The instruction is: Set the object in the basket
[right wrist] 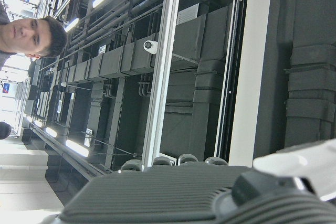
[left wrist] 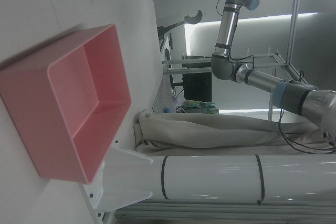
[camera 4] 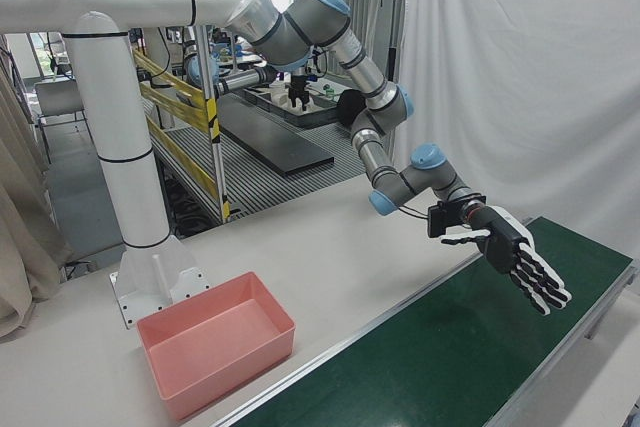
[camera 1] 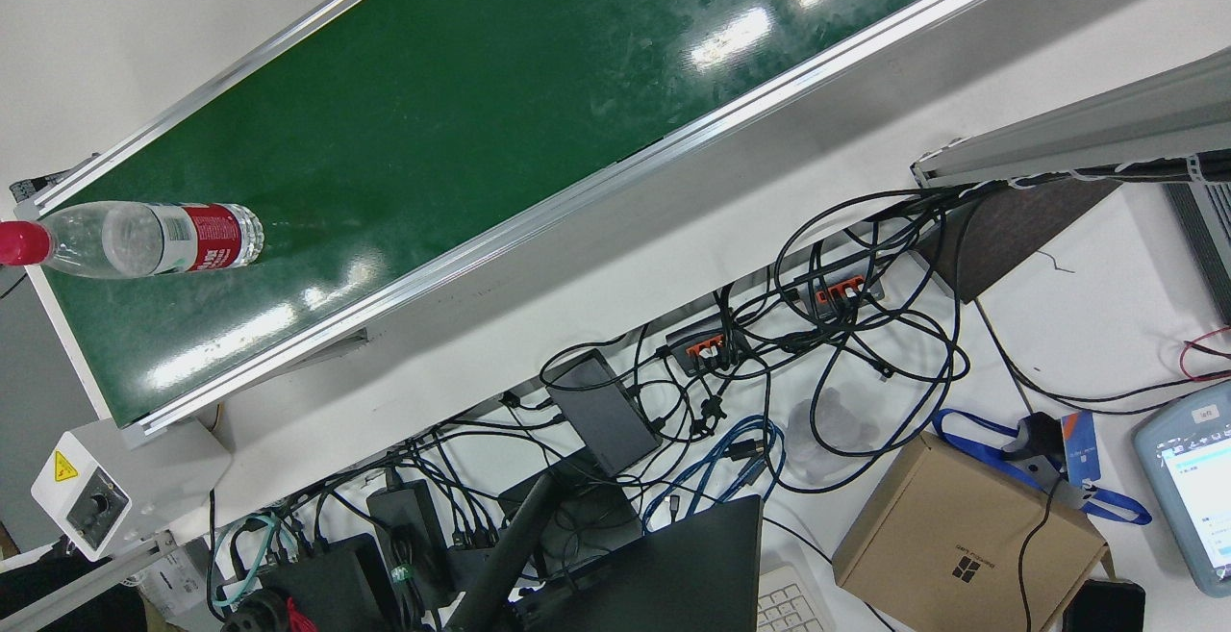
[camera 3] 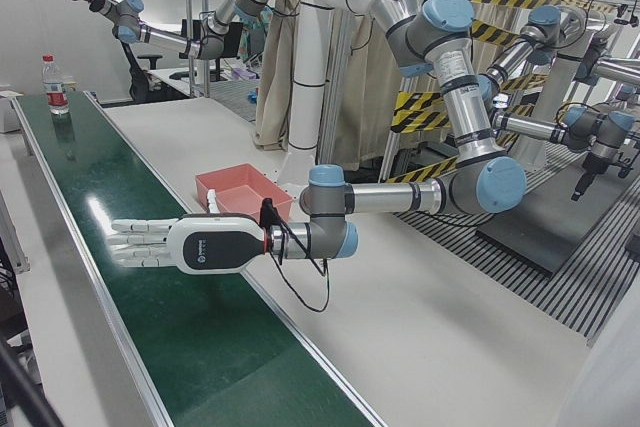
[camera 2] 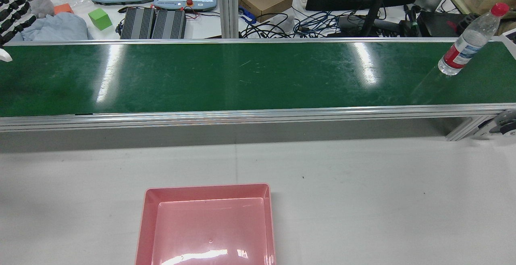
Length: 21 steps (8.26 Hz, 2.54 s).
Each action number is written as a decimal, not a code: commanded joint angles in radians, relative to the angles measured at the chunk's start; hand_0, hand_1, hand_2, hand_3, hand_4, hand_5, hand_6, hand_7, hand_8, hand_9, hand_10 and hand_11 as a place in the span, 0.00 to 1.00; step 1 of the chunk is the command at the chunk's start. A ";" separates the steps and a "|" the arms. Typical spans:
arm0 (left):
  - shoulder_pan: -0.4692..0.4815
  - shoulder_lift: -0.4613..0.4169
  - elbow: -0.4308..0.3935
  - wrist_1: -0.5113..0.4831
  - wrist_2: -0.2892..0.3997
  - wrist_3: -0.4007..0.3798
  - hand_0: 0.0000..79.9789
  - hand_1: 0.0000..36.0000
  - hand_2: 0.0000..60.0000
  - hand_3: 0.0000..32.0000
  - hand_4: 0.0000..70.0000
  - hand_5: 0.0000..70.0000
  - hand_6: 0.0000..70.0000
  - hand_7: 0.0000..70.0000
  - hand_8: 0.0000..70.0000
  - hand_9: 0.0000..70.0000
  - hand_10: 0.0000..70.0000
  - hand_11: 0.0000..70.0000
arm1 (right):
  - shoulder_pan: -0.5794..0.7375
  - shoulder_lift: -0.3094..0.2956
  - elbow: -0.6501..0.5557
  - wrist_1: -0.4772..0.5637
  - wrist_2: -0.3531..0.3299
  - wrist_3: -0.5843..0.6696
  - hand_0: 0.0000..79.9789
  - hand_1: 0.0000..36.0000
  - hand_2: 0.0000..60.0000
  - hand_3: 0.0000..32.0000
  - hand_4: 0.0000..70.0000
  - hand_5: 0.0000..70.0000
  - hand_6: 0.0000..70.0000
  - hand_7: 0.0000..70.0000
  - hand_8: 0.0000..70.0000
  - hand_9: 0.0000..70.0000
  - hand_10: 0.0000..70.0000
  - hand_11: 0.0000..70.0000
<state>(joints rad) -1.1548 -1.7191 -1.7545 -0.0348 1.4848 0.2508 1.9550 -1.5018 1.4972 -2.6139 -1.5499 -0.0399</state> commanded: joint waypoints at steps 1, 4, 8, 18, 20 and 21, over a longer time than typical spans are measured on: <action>0.004 -0.004 0.003 -0.002 0.002 -0.004 0.76 0.37 0.00 0.00 0.00 0.11 0.01 0.00 0.00 0.00 0.04 0.09 | -0.001 0.000 0.000 0.000 0.001 0.000 0.00 0.00 0.00 0.00 0.00 0.00 0.00 0.00 0.00 0.00 0.00 0.00; 0.006 -0.002 0.004 -0.025 0.003 -0.028 0.74 0.35 0.00 0.00 0.00 0.11 0.01 0.00 0.00 0.00 0.02 0.07 | 0.001 0.000 0.000 0.000 0.001 0.000 0.00 0.00 0.00 0.00 0.00 0.00 0.00 0.00 0.00 0.00 0.00 0.00; 0.006 0.001 0.006 -0.027 0.003 -0.028 0.74 0.34 0.00 0.00 0.00 0.11 0.01 0.00 0.00 0.00 0.03 0.08 | 0.001 0.000 0.000 0.000 0.001 0.000 0.00 0.00 0.00 0.00 0.00 0.00 0.00 0.00 0.00 0.00 0.00 0.00; 0.001 0.003 0.006 -0.027 0.003 -0.030 0.75 0.35 0.00 0.00 0.00 0.12 0.02 0.00 0.00 0.01 0.04 0.10 | -0.001 0.000 0.000 0.000 -0.001 0.000 0.00 0.00 0.00 0.00 0.00 0.00 0.00 0.00 0.00 0.00 0.00 0.00; 0.001 0.003 0.006 -0.027 0.003 -0.030 0.75 0.35 0.00 0.00 0.00 0.12 0.02 0.00 0.00 0.00 0.04 0.09 | 0.001 0.000 -0.002 0.000 0.001 0.000 0.00 0.00 0.00 0.00 0.00 0.00 0.00 0.00 0.00 0.00 0.00 0.00; 0.000 0.003 0.006 -0.028 0.003 -0.030 0.74 0.31 0.00 0.00 0.00 0.11 0.01 0.00 0.00 0.00 0.03 0.08 | -0.001 0.000 -0.002 0.000 0.001 0.000 0.00 0.00 0.00 0.00 0.00 0.00 0.00 0.00 0.00 0.00 0.00 0.00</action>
<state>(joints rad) -1.1532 -1.7166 -1.7488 -0.0619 1.4880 0.2209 1.9552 -1.5018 1.4962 -2.6139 -1.5502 -0.0399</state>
